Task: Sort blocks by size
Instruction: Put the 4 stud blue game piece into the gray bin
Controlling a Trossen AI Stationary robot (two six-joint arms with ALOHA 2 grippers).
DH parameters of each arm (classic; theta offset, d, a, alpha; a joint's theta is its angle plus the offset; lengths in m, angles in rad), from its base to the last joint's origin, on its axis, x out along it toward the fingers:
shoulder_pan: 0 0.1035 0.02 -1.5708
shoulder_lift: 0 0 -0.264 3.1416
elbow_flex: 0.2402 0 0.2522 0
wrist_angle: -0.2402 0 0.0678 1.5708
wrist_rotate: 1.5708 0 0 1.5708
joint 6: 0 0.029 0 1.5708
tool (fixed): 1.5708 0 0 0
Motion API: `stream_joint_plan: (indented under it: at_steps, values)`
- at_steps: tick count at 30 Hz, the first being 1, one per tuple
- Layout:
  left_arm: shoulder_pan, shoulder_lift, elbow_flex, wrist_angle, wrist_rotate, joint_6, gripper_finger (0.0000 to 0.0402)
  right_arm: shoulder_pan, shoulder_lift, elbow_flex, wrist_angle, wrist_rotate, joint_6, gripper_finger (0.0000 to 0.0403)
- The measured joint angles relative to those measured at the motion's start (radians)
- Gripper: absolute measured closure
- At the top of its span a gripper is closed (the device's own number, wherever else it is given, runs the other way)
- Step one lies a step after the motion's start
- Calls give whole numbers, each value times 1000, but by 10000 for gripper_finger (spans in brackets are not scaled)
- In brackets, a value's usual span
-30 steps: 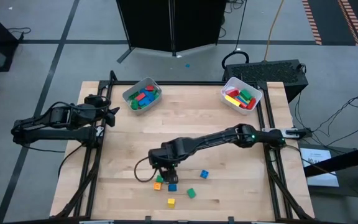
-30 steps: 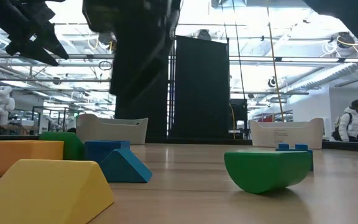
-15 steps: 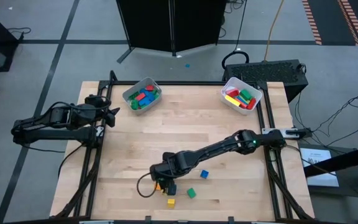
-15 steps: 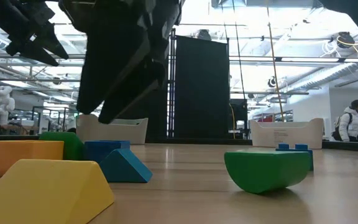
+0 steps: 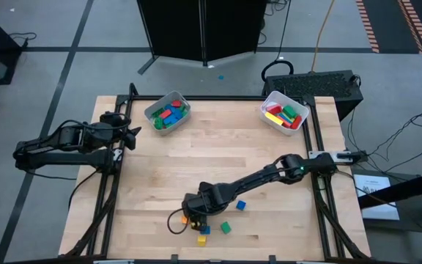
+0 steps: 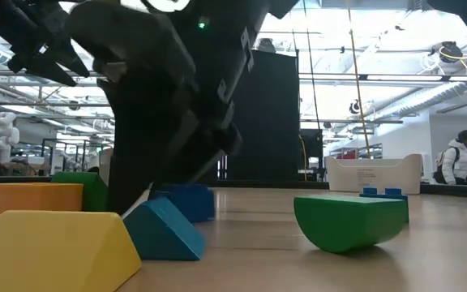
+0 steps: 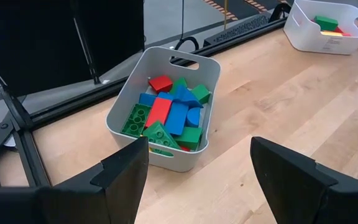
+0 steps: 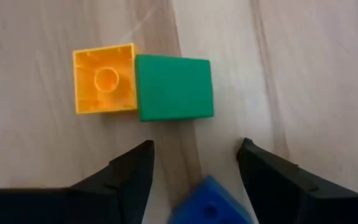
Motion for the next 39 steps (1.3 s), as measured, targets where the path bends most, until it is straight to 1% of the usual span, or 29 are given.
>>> stream_joint_plan:
  at_steps: [6, 8, 10, 14, 17, 19, 21, 23, 25, 28, 31, 35, 39]
  values:
    - [0, 0, 0, 0, 0, 0, 120, 3, -4, -31, 10, 0, 74, 180]
    - [0, 0, 0, 0, 0, 0, 120, 6, -4, -32, 8, 3, 89, 186]
    - [0, 0, 0, 0, 0, 0, 120, 8, -3, -33, 1, 8, 94, 204]
    - [0, 0, 0, 0, 0, 0, 120, 8, -2, -33, -16, 21, 84, 258]
    - [0, 0, 0, 0, 0, 1, 120, -6, -4, -11, -34, 17, -5, 295]
    - [0, 0, 0, 0, 0, 1, 120, -26, 0, 26, -72, 0, -44, 308]
    - [0, 0, 0, 0, 0, 1, 120, -49, 3, 74, -145, -3, -67, 310]
    - [0, 0, 0, 0, 0, 1, 120, -72, 3, 134, -197, -17, -105, 300]
    - [0, 0, 0, 0, 2, 1, 120, -93, 1, 202, -265, -50, -131, 280]
    - [0, 0, 0, 0, 6, 1, 120, -103, 0, 283, -335, -93, -187, 238]
    - [0, 0, 0, 0, 7, 1, 120, -88, 0, 345, -417, -99, -246, 187]
    - [0, 0, 0, 0, 7, 1, 120, -30, -5, 359, -458, -96, -271, 115]
    - [0, 0, 0, 0, 8, 1, 120, 23, 8, 340, -482, -57, -263, 66]
